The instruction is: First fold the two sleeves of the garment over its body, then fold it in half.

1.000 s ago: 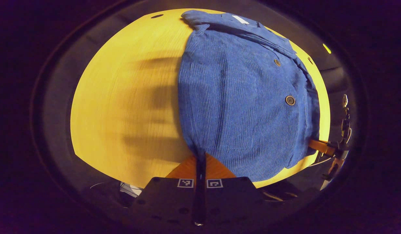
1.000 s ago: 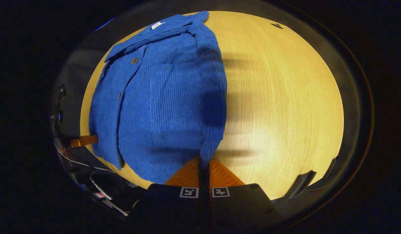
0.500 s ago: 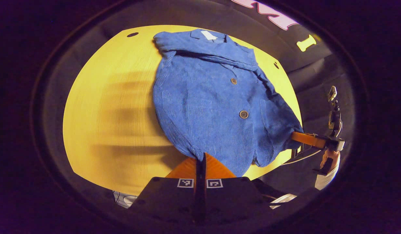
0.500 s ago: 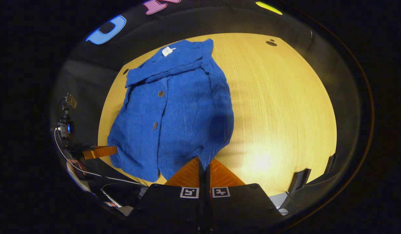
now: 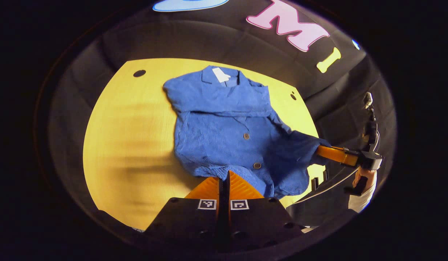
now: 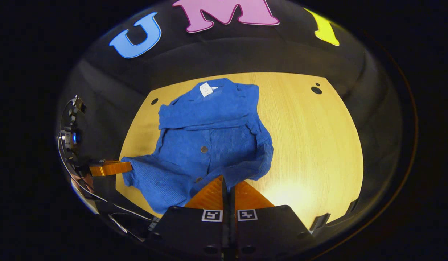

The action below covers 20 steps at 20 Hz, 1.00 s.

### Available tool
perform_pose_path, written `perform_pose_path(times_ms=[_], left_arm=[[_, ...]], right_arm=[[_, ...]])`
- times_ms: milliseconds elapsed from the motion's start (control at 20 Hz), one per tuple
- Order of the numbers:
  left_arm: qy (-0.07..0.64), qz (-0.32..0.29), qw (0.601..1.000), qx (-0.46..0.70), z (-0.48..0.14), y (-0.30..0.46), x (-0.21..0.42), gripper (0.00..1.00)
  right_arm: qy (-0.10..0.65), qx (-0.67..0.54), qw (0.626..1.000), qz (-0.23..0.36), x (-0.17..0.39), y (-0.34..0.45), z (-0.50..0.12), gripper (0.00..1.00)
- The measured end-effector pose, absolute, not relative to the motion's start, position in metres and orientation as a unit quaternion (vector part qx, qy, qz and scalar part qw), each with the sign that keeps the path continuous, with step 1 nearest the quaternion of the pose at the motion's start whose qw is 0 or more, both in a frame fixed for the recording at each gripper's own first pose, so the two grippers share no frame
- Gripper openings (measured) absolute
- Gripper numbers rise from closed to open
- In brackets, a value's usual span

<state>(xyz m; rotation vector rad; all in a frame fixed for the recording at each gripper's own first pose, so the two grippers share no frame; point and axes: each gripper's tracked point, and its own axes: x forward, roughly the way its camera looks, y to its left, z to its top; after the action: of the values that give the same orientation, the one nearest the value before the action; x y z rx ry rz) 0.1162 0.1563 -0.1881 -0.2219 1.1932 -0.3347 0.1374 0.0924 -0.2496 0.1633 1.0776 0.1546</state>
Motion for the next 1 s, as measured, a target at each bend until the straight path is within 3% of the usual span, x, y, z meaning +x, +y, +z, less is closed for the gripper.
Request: perform_pose_path(times_ms=[400,700,1000], left_arm=[[0.561,-0.095,0.809,-0.146,-0.172,0.197,0.234,0.0],[0.6,-0.021,0.76,-0.249,-0.217,0.233,0.323,0.0],[0.632,0.001,0.746,-0.21,-0.28,0.243,0.371,0.0]], right_arm=[[0.47,0.064,0.877,0.077,0.297,0.086,-0.23,0.0],[0.503,0.045,0.861,0.066,0.404,0.071,-0.301,0.01],[0.535,0.068,0.839,0.066,0.451,0.064,-0.365,0.0]])
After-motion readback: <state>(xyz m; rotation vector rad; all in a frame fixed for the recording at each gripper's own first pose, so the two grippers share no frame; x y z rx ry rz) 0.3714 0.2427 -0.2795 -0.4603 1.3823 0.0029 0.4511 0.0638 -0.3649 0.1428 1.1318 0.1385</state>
